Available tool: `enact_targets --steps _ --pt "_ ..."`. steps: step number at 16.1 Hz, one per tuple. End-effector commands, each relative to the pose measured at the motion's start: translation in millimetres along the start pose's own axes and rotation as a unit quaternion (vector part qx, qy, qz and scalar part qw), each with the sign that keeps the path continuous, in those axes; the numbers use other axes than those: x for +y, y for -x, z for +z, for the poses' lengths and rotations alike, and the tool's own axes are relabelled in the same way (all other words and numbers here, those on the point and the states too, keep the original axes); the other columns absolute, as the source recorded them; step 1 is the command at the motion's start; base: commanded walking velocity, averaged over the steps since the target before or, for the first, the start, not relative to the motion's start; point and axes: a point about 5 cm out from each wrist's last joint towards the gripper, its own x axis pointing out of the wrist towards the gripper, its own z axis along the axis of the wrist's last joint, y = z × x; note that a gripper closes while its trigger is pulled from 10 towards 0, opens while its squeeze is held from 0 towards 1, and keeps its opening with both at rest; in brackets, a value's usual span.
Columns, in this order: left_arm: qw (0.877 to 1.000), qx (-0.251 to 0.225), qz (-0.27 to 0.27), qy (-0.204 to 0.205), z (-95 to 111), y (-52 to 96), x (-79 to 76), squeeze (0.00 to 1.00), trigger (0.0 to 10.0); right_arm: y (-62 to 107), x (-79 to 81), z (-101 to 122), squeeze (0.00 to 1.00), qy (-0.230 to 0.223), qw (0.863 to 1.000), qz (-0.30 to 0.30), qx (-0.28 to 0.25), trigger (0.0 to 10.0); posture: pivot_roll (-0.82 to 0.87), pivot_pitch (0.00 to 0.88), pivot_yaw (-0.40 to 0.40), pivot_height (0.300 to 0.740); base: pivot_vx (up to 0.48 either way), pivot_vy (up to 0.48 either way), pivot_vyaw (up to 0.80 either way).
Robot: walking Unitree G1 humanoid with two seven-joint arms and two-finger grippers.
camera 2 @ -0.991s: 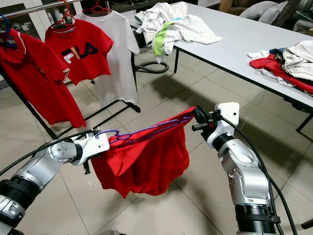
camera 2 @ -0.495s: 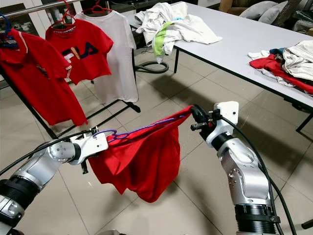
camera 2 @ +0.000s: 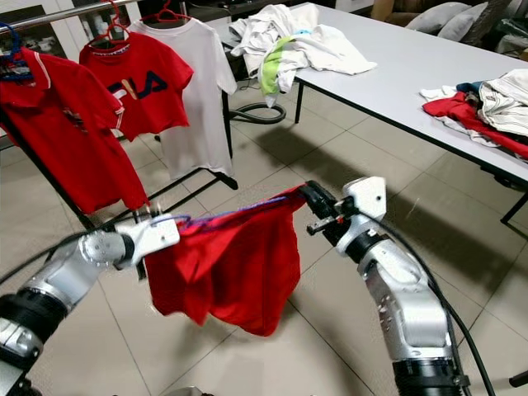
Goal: Hang hanger
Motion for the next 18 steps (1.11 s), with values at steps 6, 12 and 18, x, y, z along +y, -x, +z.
enact_targets --steps 6,12,18 --pt "0.998 -0.020 0.055 -0.014 5.6 3.1 21.2 0.00 0.0 -5.2 27.2 13.2 0.00 0.143 0.986 0.024 -0.077 0.0 -0.07 0.000 0.078 0.740 0.000 0.000 0.00" --pt "0.978 -0.149 0.022 0.143 23.5 8.9 28.9 0.00 0.0 10.5 39.5 -27.0 1.00 0.046 0.996 0.073 0.032 10.0 -0.06 0.000 0.071 0.740 0.000 0.000 0.00" --pt "0.924 -0.338 -0.110 0.139 64.9 58.6 72.9 0.00 0.0 19.8 55.0 -27.0 1.00 0.069 0.973 0.218 0.042 10.0 -0.06 0.000 0.072 0.740 0.000 0.000 0.00"
